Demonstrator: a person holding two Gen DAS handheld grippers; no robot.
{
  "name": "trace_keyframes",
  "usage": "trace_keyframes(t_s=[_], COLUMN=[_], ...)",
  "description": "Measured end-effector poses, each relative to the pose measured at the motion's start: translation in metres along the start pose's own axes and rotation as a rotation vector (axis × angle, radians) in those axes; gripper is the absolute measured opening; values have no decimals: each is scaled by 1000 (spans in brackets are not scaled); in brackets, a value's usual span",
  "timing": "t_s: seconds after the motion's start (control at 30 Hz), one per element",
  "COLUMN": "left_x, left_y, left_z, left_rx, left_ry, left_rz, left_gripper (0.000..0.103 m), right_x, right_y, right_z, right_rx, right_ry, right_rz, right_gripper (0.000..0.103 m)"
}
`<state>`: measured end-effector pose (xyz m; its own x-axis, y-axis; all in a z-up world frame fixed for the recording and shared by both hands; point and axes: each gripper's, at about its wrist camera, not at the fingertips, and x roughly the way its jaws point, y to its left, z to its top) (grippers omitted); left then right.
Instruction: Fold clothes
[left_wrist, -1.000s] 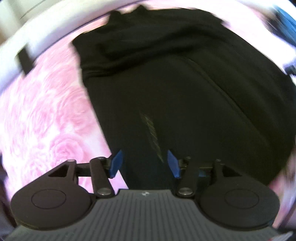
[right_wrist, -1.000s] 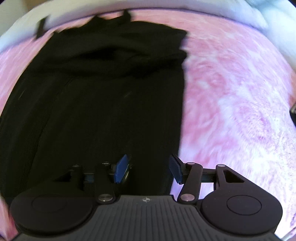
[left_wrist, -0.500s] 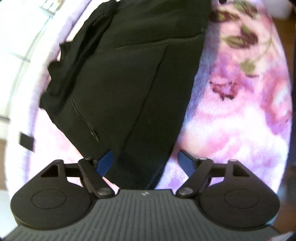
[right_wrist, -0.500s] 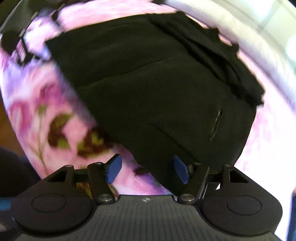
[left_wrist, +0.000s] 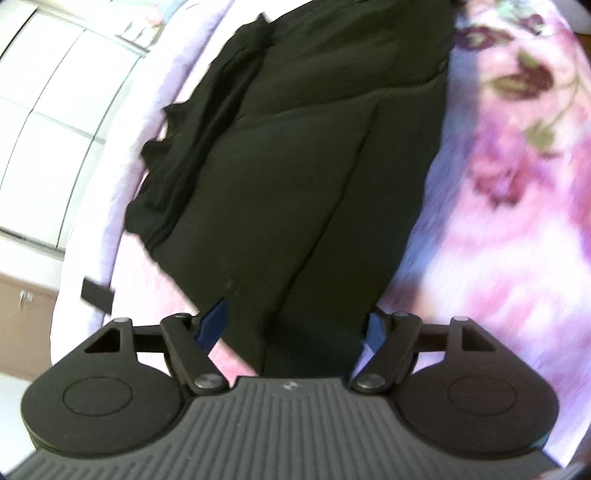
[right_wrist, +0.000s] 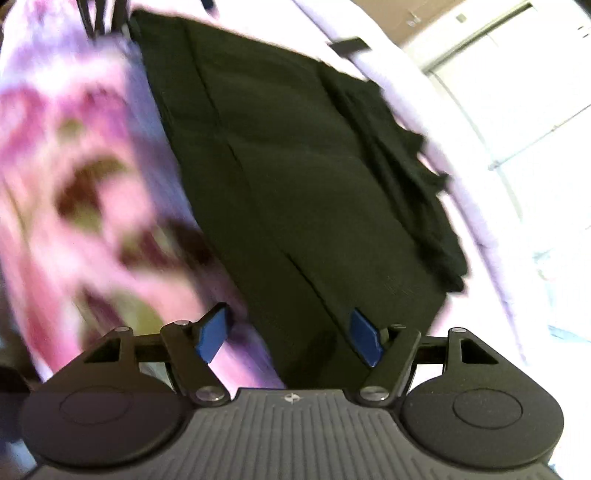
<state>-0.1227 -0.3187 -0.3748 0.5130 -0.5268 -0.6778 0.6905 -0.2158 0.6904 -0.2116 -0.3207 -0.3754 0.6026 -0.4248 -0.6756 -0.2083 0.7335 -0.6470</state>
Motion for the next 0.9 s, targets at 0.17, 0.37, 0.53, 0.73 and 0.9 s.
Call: trace_keyframes(t_s=[0.17,0.37,0.53,0.73,0.9], left_x=[9,21,-2,-52,-120], left_y=[-4,11,30,33,14], left_z=[2,5,3,4,1], left_rx=[29,37,42,93,85], left_ry=[-3,16,-7,-27,5], left_rz=[39,21,-41,-150,-294], left_gripper=[59,17,7,6,6], right_x=[14,34,27,-9,-60], right_y=[-7,2,-20,-47,-46], right_z=[-13,6,12,17,15], right_rx=[-47,-154,-141,-141,-142], right_ry=[77,20,9,32,58], right_rz=[-85,-76,-21,94,204], right_gripper=[53,32,2,3,3])
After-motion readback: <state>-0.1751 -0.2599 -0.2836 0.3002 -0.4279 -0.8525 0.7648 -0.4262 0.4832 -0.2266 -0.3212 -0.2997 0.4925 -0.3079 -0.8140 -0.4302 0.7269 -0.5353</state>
